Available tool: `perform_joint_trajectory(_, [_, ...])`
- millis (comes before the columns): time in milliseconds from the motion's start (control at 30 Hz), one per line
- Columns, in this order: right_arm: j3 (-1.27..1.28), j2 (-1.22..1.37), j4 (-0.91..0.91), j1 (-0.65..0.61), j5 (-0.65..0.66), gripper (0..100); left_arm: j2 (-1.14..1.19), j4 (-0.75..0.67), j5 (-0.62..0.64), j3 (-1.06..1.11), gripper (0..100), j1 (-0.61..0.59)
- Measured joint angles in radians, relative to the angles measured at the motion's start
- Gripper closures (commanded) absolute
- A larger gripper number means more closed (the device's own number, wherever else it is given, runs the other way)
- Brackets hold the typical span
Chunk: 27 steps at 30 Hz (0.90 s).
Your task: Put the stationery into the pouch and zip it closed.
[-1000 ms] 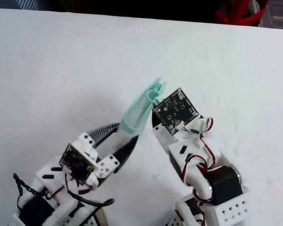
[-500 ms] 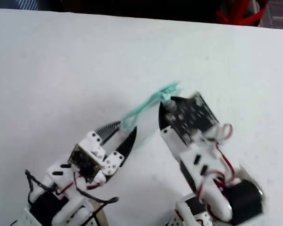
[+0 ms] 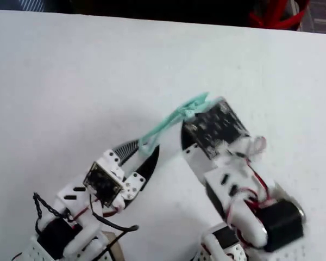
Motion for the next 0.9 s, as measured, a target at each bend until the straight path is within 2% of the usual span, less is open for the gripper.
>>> perform_joint_trajectory(233, [-0.009, 0.081, 0.002, -0.19, -0.002, 98.1, -0.012, 0.002, 0.002, 0.0, 98, -0.006])
perform_joint_trajectory(433, [-0.034, 0.115, 0.037, -0.212, -0.002, 98.1, -0.002, 0.003, 0.003, 0.002, 98, -0.006])
perform_joint_trajectory(700, [-0.114, 0.121, 0.155, -0.336, 0.003, 98.1, -0.006, 0.003, 0.002, 0.002, 98, -0.006])
perform_joint_trajectory(900, [-0.103, 0.152, 0.166, -0.348, 0.005, 98.1, -0.002, 0.003, -0.035, 0.002, 98, -0.006])
